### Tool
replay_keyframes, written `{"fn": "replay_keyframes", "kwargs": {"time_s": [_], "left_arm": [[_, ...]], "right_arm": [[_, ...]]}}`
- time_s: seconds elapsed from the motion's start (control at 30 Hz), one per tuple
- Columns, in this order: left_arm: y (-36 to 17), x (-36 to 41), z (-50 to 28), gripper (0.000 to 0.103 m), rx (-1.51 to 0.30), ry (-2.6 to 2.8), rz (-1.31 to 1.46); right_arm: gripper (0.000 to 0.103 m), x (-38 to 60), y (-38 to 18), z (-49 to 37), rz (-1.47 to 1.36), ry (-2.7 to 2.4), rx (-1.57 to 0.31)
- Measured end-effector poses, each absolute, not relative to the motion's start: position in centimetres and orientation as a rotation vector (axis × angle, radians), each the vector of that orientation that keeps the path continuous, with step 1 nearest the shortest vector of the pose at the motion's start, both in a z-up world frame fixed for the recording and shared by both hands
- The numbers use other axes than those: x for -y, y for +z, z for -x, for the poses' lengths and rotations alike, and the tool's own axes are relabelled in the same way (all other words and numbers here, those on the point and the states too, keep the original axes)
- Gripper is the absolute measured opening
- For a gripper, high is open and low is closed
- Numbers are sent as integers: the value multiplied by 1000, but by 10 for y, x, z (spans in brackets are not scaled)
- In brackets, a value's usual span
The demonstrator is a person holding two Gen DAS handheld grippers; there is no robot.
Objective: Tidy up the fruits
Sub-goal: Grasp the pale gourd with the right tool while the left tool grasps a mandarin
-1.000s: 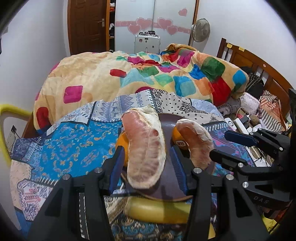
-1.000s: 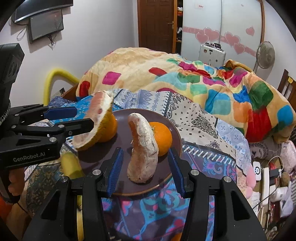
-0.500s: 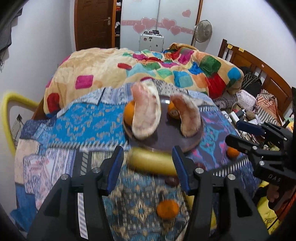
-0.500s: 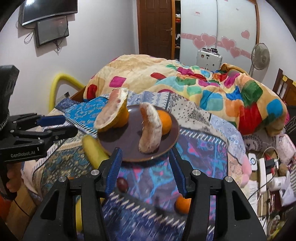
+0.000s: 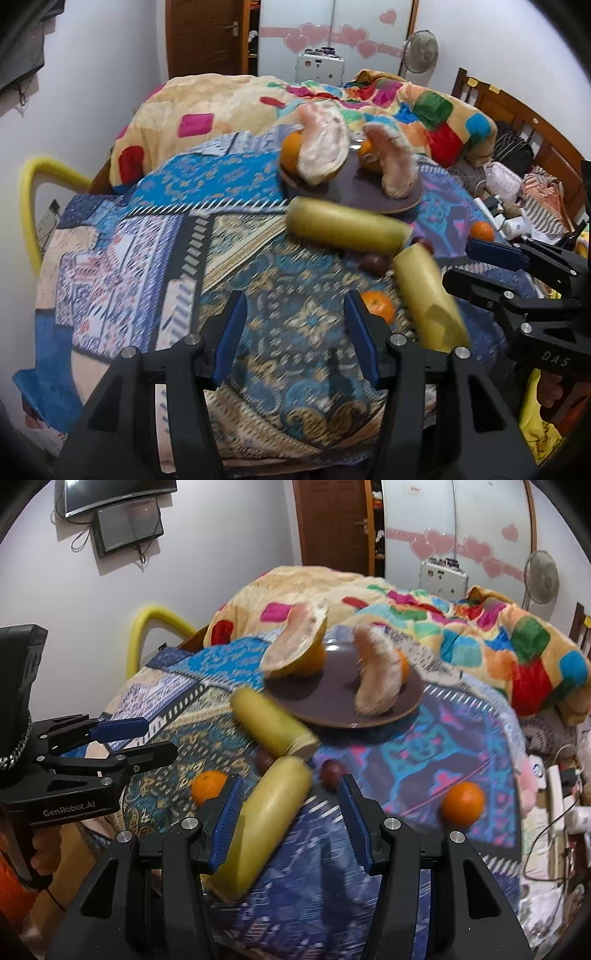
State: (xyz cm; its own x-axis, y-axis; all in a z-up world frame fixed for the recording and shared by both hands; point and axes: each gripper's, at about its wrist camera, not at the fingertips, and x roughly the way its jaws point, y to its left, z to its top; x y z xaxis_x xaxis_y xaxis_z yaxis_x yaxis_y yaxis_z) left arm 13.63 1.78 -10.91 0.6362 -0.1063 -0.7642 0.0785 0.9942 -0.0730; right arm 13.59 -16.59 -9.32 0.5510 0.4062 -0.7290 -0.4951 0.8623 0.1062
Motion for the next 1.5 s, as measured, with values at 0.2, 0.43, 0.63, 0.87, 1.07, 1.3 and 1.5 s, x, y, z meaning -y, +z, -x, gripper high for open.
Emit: {"fn": "replay_keyframes", "kwargs": {"time_s": [0.2,0.43,0.63,0.87,1.07,1.3,1.5], "left_arm": [[-116,-32,-127,54,-865,-80,37],[-120,-34,-126,54,-866,-93,52],[-119,-29,-125,54,-861,-113,63],[-117,-22,-124,54,-847,-134,65],[-118,-11,-124,54,-861,-163,64],[-123,13,-128,54,-875,-208,40],[-134,29,-138,54,-898,-228,32]], "right_arm": [[49,150,-116,-139,122,536,-906],[50,145,-123,-146,139,524,-929],[38,152,-121,-143,155,559,-950],[35,167,-118,-132,221,540,-939],[35,185,-110,-125,181,530,-909],[34,202,-92,-123,147,503,-852],[34,213,-82,-122,136,481,-811]]}}
